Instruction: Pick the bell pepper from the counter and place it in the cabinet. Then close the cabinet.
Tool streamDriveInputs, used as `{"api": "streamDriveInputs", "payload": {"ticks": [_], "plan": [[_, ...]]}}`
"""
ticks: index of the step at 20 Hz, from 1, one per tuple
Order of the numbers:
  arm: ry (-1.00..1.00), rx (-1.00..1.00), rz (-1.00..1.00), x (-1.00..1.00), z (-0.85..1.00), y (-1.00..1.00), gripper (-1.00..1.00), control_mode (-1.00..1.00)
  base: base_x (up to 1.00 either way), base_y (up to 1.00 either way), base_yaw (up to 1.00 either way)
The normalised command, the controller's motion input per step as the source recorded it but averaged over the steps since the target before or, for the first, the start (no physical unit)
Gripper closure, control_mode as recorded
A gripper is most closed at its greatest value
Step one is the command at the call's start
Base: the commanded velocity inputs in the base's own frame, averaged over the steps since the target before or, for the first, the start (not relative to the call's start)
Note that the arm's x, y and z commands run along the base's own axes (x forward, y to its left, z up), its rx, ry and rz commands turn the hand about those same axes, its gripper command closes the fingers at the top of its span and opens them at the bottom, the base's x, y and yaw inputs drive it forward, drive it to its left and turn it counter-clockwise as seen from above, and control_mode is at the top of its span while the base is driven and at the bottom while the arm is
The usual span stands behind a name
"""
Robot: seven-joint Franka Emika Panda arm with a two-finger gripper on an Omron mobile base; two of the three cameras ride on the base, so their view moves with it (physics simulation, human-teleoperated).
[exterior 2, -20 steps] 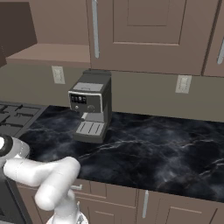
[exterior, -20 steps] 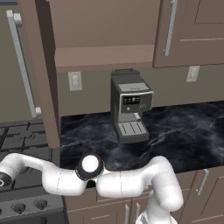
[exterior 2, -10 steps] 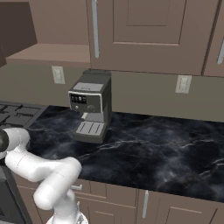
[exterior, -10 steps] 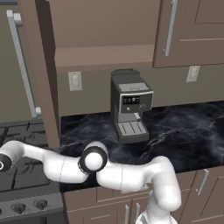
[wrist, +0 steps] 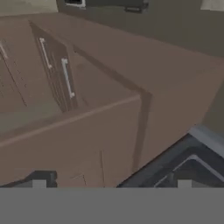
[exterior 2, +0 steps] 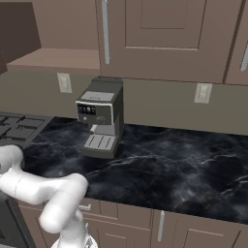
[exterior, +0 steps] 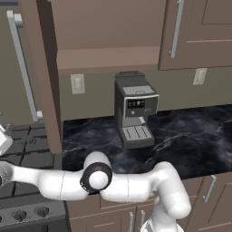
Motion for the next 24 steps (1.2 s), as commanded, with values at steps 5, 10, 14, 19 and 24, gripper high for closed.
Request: {"api": "streamDriveInputs", "payload": {"ticks": [5,10,14,19,24], "plan": [[0.19,0.76,0.04,-0.05,0.50,-1.00,-1.00,-1.00,0.00,0.00,0.00],[0.17,0.62,0.00,0.00,1.00,-1.00,-1.00,-1.00,0.00,0.00,0.00],[0.06,0.49,0.00,0.00,1.00,-1.00,-1.00,-1.00,0.00,0.00,0.00],[-0.03,0.40,0.05,-0.04,0.73,-1.00,-1.00,-1.00,0.00,0.00,0.00],[-0.29,0.30,0.06,-0.01,0.00,-1.00,-1.00,-1.00,0.00,0.00,0.00]]}}
